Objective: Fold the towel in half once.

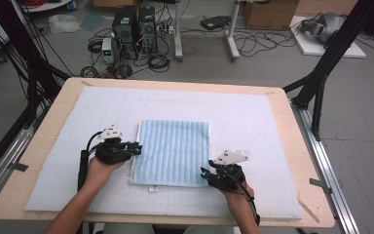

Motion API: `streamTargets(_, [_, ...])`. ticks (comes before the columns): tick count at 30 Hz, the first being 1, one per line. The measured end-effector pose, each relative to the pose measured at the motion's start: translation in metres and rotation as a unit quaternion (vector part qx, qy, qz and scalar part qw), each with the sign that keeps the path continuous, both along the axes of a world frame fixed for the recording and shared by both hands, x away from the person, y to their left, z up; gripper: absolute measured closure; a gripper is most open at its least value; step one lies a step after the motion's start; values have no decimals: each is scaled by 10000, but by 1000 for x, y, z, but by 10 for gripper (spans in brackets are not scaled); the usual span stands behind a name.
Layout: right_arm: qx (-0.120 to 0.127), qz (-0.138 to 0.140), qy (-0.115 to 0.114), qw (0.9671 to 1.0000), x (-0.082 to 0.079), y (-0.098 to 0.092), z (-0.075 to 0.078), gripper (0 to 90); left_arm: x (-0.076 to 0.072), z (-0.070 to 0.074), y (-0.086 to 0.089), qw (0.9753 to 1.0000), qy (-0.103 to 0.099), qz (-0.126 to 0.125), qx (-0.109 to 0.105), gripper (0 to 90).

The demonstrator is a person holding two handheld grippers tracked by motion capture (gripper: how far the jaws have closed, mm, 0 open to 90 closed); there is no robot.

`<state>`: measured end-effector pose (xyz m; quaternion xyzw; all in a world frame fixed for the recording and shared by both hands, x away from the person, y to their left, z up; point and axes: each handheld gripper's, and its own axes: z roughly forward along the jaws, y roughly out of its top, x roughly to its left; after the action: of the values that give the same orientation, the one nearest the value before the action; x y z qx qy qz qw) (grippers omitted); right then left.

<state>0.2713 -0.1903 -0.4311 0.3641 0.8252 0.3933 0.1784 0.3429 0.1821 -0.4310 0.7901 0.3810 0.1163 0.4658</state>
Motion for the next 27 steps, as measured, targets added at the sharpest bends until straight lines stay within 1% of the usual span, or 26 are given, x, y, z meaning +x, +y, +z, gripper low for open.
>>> streamTargets(1, [5,-35,46,10000,2,-1,-1,588,5,0,-3,10000,-7,0,75,739])
streamTargets(3, [33,-50,68,10000,8,-2,-2,583,14,-2,-8,9999,10,16,168,739])
streamTargets(4, [52,-36,71,10000,10,-2,-2,582,19,-5,-11,9998,12,66,177,739])
streamTargets(6, [87,-28,99,9999,14,-1,-3,578,28,-9,-14,9990,100,138,413,750])
streamTargets(7, [75,-4,106,9999,16,0,-3,575,31,-11,-16,9984,131,218,506,750])
streamTargets(9, [80,30,123,9999,20,1,-4,574,37,-15,-17,9974,72,351,624,751])
streamTargets(11, [67,17,176,9998,24,1,-5,572,39,-16,-20,9952,-157,505,828,756])
streamTargets(12, [62,22,166,9998,25,0,-5,572,40,-17,-21,9943,-221,548,893,759])
streamTargets(15, [60,-27,191,9998,29,-2,-6,569,40,-16,-19,9953,-136,591,761,752])
streamTargets(16, [74,-45,184,9998,30,-2,-7,567,40,-16,-18,9955,-123,611,714,726])
streamTargets(18, [85,-84,180,9998,33,-3,-7,567,41,-14,-15,9960,-188,617,613,670])
streamTargets(19, [92,-113,175,9997,36,-4,-6,567,43,-14,-13,9967,-202,630,469,665])
streamTargets(20, [114,-159,168,9997,39,-4,-6,568,46,-12,-12,9972,-166,626,363,661])
streamTargets(21, [160,-193,151,9996,43,-5,-5,575,49,-11,-11,9980,-109,563,265,662])
streamTargets(22, [174,-227,150,9995,47,-5,-4,589,52,-9,-11,9985,-75,491,224,673])
streamTargets(23, [188,-249,151,9994,52,-5,-4,609,55,-7,-11,9988,-113,405,264,685])
streamTargets(24, [182,-260,125,9994,58,-6,-3,633,59,-5,-11,9990,-164,383,188,686])
streamTargets(26, [231,-372,91,9990,70,-5,-2,667,69,-3,-12,9988,-144,420,182,688])
streamTargets(27, [191,-434,82,9988,77,-4,-2,677,73,-4,-11,9987,-173,449,148,688])
